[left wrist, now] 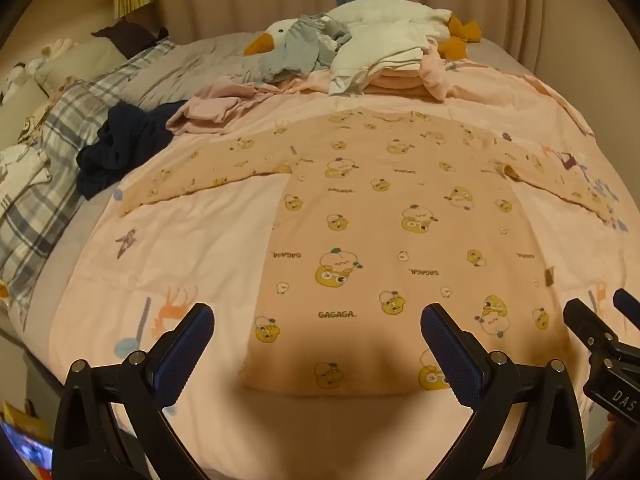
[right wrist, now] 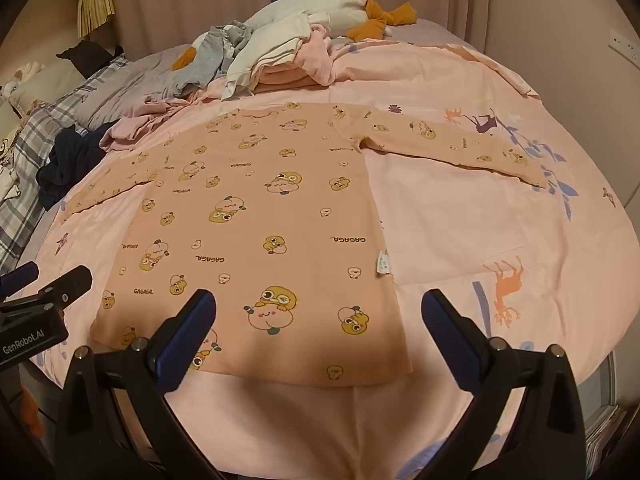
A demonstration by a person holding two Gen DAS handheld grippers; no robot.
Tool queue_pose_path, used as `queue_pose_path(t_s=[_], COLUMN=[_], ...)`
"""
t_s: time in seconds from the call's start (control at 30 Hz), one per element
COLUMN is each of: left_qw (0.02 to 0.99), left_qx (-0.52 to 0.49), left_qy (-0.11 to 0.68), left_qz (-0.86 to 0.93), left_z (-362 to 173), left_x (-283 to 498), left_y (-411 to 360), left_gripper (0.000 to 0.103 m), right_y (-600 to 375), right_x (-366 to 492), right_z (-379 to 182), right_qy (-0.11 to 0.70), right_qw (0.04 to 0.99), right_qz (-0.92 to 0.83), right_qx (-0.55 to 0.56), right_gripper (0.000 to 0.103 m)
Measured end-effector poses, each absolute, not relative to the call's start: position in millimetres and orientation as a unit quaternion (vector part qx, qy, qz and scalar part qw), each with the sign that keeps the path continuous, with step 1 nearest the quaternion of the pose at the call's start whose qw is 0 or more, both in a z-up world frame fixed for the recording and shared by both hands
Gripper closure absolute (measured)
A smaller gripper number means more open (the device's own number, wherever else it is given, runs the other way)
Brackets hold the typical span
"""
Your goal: Fold small clothes
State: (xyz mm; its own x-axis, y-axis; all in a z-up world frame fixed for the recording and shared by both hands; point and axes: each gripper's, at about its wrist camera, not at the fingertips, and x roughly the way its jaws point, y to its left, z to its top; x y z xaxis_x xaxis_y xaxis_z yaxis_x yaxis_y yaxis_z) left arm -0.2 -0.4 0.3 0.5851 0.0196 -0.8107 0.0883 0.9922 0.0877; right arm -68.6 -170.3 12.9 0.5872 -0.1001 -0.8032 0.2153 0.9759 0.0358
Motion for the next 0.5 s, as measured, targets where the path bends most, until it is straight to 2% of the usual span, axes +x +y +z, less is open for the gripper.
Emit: queue_pose_path(t_s=[0.5], left_qw=[0.893], left_qx=[0.055], left_qy=[0.446], left_qz=[-0.028], left_z=[4.5], left_x=[-0.1], left_y=[-4.4], left_gripper=[0.001], right_y=[-166.5], right_x=[-68.5], right_z=[10.3], right_qy=[0.448], right_qw=[0.887], right_qz=[-0.089], right_qx=[0.065], right_gripper=[0.000])
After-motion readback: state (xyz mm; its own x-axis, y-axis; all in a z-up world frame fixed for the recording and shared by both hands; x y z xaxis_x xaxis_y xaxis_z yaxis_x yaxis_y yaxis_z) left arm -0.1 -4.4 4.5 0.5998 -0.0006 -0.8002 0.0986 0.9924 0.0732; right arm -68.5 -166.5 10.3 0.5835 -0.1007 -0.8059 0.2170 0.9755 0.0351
